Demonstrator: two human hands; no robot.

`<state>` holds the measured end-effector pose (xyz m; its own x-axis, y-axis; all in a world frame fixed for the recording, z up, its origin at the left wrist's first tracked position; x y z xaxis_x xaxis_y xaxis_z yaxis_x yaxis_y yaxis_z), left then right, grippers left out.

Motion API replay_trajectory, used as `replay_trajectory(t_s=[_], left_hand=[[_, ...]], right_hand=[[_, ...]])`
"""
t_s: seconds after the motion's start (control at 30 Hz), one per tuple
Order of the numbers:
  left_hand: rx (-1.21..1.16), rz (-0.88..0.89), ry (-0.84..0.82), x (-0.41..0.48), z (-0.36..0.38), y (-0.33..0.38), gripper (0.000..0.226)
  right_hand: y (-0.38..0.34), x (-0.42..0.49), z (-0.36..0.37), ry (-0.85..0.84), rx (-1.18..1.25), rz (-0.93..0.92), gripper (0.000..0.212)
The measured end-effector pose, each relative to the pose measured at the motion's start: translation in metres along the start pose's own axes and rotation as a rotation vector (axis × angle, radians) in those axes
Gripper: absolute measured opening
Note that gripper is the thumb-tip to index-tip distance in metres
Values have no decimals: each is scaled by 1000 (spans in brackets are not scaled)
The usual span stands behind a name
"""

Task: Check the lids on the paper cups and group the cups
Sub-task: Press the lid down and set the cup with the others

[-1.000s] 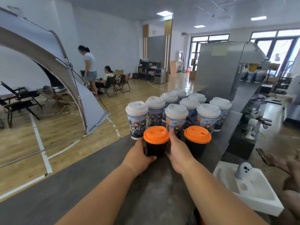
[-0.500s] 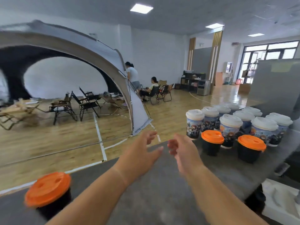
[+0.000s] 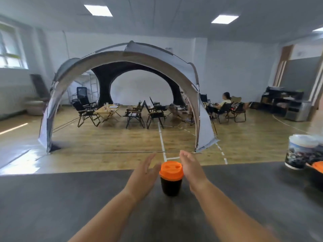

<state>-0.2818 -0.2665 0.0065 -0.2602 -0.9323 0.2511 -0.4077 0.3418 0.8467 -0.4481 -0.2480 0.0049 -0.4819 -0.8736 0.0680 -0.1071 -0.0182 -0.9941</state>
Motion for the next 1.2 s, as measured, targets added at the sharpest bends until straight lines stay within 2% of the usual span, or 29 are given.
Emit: replay_trajectory(t_s=[0.1,0.27,0.5,0.67,0.8,0.93,1.03,1.2], left_hand=[[-203,-85,-98,0,29,-8,48],[-211,-111,-72,10,55,-20,29],[-317,-176,-46,12,58,-22,39],[-299,-174,-43,14,63,-30,33],[-296,-151,-1,16,67,-31,15],[-303,-153,32,15,67,-31,9],[-238,-127,51,14,66,-30,18],[-193,-118,100,14,68,-34,38]], right_hand=[[3,-6,2,42,-72,-3,39],[17,-9,0,53,-158,22,38],[28,-10,-2,104,-139,12,29],[34,17,-9,137,-77,174,21],[39,36,-1,14,95,405,19],[45,37,10,-65,74,519,30],[49,36,12,-75,84,501,31],[54,30,7,73,138,332,17]])
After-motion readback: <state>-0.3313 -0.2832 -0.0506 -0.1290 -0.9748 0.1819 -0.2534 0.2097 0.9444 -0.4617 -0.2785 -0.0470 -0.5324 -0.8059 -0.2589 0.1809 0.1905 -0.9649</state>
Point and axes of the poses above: each hand's wrist, its own x-axis towards the middle knuckle, its own z-axis out of the palm, y = z × x, the point moved 5 cm from there along x, towards the middle knuckle, and after that the axes turned 4 degrees about y, right-handed, at the moved point
